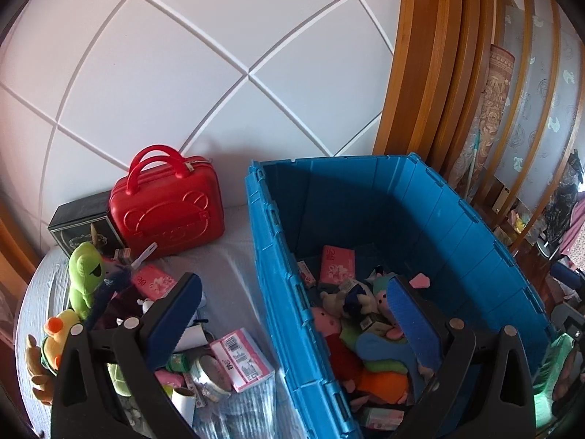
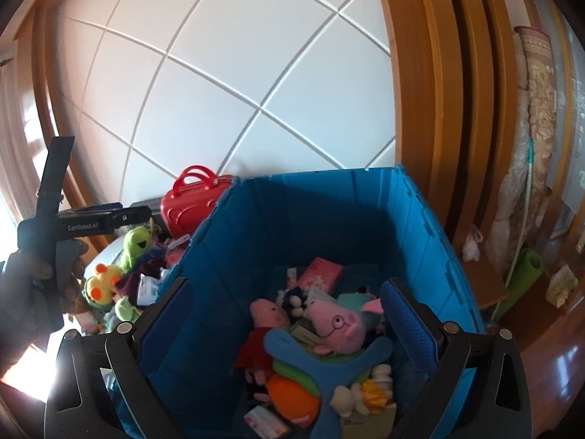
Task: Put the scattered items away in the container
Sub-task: 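Move both tools back over the remaining pile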
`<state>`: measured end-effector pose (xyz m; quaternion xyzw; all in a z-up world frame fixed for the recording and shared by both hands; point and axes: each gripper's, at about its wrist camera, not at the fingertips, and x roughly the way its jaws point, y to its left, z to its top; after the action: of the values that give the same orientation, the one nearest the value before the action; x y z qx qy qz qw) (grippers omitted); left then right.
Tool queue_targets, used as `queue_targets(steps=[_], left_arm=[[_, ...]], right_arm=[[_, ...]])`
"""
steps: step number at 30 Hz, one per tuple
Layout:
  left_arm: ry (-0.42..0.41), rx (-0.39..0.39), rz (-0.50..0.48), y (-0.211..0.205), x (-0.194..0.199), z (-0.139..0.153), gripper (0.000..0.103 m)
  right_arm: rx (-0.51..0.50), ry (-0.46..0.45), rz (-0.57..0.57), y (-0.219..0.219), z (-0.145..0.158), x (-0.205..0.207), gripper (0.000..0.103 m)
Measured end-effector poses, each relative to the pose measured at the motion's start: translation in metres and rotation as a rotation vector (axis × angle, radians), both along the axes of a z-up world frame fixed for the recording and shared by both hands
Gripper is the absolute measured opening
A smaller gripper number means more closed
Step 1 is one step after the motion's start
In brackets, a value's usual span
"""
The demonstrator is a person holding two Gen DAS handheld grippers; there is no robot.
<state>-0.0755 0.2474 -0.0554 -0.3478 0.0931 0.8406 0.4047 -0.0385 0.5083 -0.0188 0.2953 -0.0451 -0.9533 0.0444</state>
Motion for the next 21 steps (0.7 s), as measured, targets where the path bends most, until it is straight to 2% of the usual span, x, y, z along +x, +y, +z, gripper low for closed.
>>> queue_targets(steps=[10, 21], left_arm=[[-0.044, -0.031, 0.111, -0.092, -0.021, -0.033, 0.103], [-0.071, -0.044, 0.266, -0.221, -0.064, -0.059, 0.103]], right_arm=[[0.035, -0.008, 0.118, -0.079, 0.002, -0.013, 0.103], [0.066, -0.016, 0.255, -0.195, -0.002, -0.027, 0.103]])
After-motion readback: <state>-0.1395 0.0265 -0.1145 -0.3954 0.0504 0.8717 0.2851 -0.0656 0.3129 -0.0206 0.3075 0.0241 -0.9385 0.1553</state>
